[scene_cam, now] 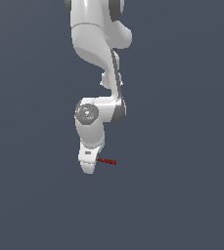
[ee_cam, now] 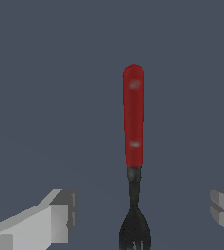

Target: Pick up the object and move it to a goal position.

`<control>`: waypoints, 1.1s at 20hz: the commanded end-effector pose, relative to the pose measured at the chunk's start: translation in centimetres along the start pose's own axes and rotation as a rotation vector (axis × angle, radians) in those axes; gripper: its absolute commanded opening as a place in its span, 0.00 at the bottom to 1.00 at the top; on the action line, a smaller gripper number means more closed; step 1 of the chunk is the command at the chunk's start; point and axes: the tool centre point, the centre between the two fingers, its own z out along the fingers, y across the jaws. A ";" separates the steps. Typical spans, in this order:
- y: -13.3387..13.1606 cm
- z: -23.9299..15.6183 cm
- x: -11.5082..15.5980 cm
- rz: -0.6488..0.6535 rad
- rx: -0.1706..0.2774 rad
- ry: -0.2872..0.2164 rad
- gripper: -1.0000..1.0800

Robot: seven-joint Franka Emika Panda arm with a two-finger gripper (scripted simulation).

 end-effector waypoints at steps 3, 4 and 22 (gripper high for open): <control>-0.1 2.0 0.0 -0.002 0.001 0.000 0.96; -0.1 2.6 0.0 -0.003 0.001 0.000 0.96; 0.0 4.5 0.0 -0.004 0.001 0.000 0.00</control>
